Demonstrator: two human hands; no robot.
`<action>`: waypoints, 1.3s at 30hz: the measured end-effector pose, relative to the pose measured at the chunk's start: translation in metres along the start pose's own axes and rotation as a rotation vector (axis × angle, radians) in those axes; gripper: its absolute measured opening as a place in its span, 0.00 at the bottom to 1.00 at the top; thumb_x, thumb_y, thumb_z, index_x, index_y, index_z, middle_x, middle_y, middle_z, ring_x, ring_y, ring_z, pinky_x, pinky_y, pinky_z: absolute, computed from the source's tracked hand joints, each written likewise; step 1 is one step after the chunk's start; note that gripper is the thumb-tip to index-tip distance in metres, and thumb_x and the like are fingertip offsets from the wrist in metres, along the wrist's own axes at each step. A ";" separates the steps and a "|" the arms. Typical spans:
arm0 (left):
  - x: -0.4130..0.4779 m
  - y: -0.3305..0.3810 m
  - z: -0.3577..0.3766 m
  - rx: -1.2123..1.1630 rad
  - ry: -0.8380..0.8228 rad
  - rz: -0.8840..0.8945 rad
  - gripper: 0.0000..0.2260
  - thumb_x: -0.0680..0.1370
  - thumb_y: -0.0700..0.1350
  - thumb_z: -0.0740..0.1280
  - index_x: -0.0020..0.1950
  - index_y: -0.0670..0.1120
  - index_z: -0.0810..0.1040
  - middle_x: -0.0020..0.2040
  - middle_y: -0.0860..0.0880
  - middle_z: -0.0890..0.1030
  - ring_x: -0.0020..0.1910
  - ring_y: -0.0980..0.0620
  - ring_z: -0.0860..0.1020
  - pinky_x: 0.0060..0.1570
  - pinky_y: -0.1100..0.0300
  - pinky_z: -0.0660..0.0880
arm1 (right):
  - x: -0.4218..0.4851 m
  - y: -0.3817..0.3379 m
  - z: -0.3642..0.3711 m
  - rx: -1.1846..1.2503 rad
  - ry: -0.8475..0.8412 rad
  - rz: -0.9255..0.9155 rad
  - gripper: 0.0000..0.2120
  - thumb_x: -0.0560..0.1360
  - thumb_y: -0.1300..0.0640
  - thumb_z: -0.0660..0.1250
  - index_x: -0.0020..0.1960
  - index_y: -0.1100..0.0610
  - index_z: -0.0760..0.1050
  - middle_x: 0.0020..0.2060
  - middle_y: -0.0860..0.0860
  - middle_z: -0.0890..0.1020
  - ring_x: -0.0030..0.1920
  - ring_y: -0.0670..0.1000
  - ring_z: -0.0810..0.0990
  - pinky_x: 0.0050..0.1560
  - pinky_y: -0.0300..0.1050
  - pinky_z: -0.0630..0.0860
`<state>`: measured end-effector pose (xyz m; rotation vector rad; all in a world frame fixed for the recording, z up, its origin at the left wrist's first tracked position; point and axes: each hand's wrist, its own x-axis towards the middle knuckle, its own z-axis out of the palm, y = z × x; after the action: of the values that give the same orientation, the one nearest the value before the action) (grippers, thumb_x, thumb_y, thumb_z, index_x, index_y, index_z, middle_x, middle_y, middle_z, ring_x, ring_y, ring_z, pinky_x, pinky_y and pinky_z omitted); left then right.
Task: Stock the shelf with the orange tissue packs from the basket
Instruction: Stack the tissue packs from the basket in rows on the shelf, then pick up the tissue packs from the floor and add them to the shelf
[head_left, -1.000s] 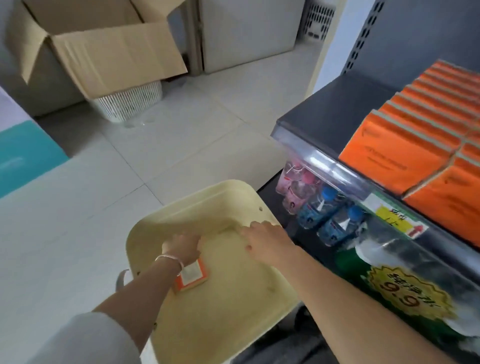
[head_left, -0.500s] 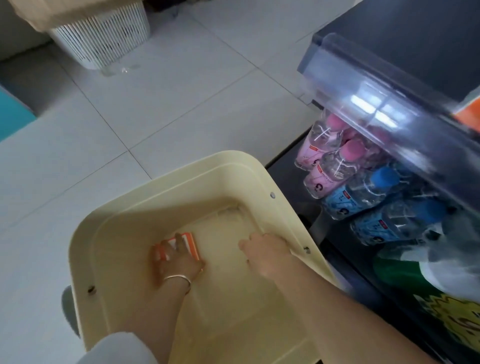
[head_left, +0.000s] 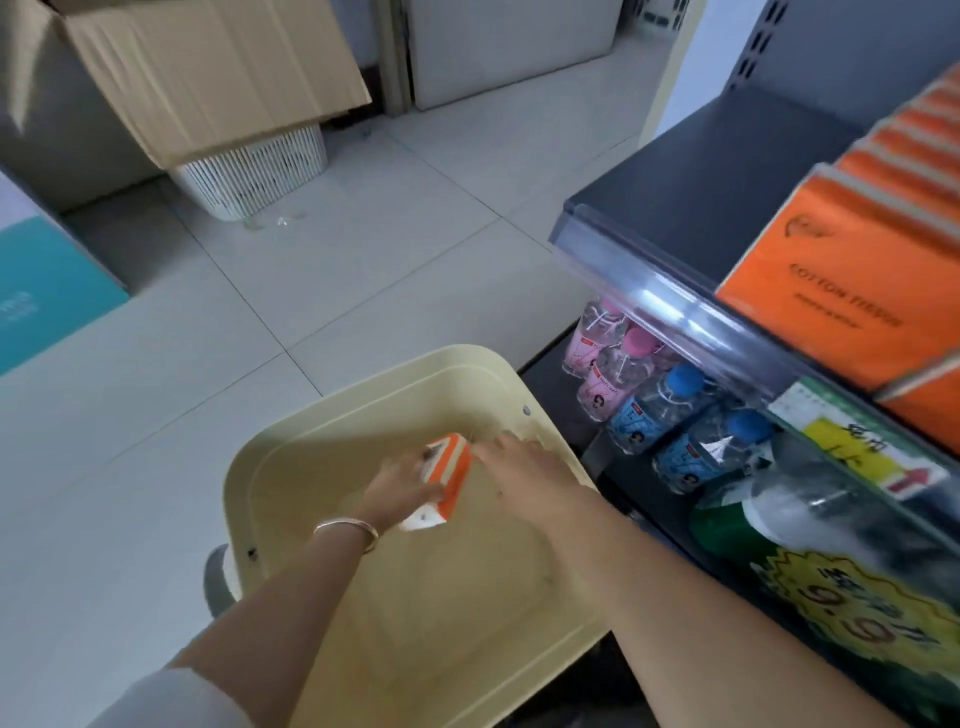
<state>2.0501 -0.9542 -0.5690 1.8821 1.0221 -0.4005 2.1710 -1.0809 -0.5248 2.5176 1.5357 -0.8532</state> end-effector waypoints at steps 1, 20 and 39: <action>-0.013 0.010 -0.007 -0.074 -0.043 0.042 0.31 0.59 0.54 0.66 0.62 0.52 0.73 0.54 0.47 0.77 0.52 0.48 0.76 0.51 0.57 0.72 | -0.008 -0.001 -0.006 -0.026 0.039 -0.002 0.31 0.74 0.66 0.63 0.72 0.48 0.58 0.64 0.54 0.65 0.62 0.61 0.70 0.52 0.52 0.71; -0.220 0.186 -0.060 0.067 0.019 0.893 0.22 0.65 0.59 0.71 0.55 0.53 0.74 0.48 0.56 0.78 0.45 0.62 0.76 0.45 0.72 0.71 | -0.232 0.009 -0.158 -0.009 0.614 0.190 0.21 0.69 0.49 0.73 0.59 0.53 0.73 0.55 0.53 0.78 0.56 0.57 0.77 0.53 0.49 0.75; -0.371 0.366 0.118 0.694 0.438 1.476 0.25 0.70 0.50 0.71 0.65 0.50 0.70 0.60 0.47 0.74 0.62 0.44 0.72 0.59 0.50 0.70 | -0.510 0.107 -0.136 0.095 0.986 0.612 0.27 0.71 0.50 0.72 0.67 0.53 0.69 0.60 0.55 0.72 0.61 0.58 0.75 0.57 0.49 0.72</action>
<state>2.1312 -1.3170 -0.1851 2.8231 -0.5451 0.6367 2.1416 -1.4965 -0.1828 3.3666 0.6478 0.4826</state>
